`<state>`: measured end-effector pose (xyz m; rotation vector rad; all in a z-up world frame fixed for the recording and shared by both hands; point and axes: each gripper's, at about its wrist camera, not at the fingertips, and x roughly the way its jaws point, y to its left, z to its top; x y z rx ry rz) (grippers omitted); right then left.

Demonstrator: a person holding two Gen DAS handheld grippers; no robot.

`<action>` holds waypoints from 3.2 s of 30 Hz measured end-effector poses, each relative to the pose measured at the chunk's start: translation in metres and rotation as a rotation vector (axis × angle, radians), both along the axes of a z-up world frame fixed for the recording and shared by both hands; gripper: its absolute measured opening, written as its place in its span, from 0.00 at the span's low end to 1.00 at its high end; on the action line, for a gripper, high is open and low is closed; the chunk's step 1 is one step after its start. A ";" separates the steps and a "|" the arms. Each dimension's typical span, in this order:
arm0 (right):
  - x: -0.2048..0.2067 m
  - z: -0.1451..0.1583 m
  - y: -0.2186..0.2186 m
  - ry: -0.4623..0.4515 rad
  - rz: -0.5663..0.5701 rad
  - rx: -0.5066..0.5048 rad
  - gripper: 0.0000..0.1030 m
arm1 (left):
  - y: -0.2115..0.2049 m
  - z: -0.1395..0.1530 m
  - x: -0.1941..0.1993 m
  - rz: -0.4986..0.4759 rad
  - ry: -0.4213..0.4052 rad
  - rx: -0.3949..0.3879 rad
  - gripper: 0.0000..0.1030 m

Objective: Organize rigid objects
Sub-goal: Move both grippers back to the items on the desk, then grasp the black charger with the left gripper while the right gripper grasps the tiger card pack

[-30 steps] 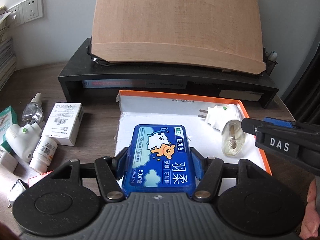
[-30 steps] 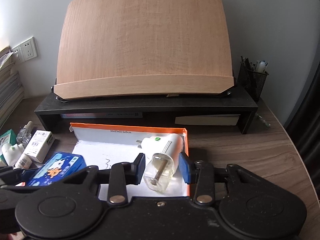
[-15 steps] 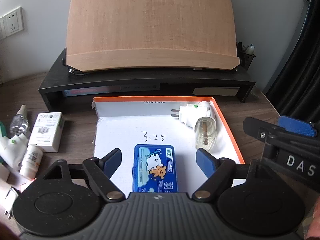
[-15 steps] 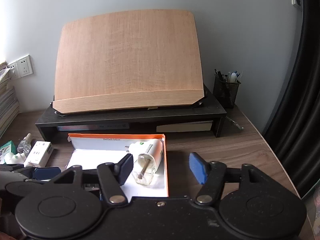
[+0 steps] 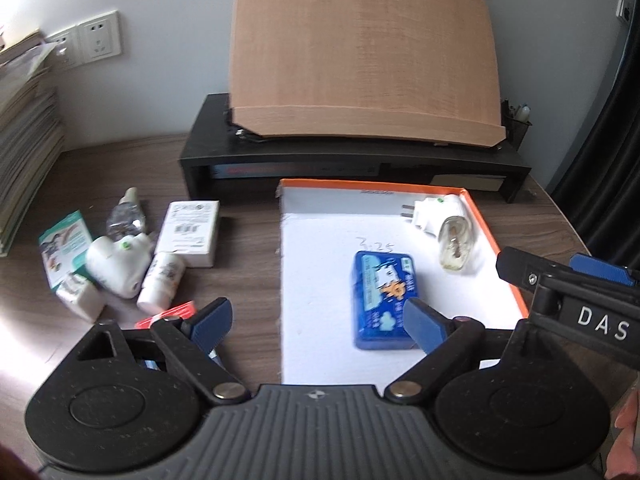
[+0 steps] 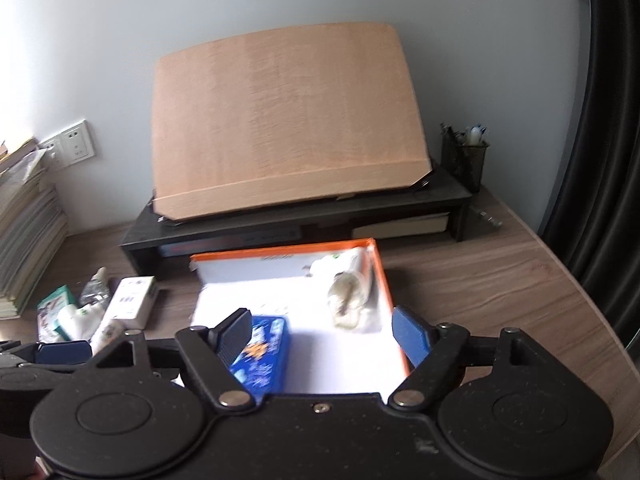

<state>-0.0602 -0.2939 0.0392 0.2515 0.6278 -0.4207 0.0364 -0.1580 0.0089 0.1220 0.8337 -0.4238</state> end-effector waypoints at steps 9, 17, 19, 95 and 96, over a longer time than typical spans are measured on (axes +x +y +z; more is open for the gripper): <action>0.010 -0.001 0.048 0.007 0.070 0.007 0.88 | 0.053 0.000 -0.005 0.063 0.000 -0.006 0.92; 0.024 -0.005 0.082 0.021 0.143 0.006 0.89 | 0.094 -0.003 -0.006 0.129 0.005 -0.010 0.92; 0.027 -0.007 0.089 0.027 0.159 0.003 0.89 | 0.104 -0.004 -0.005 0.150 0.012 -0.013 0.92; 0.123 -0.103 0.186 0.295 0.521 -0.015 0.69 | 0.202 -0.074 0.023 0.178 0.039 0.030 0.36; 0.121 -0.103 0.186 0.295 0.522 -0.016 0.69 | 0.202 -0.076 0.024 0.182 0.042 0.028 0.37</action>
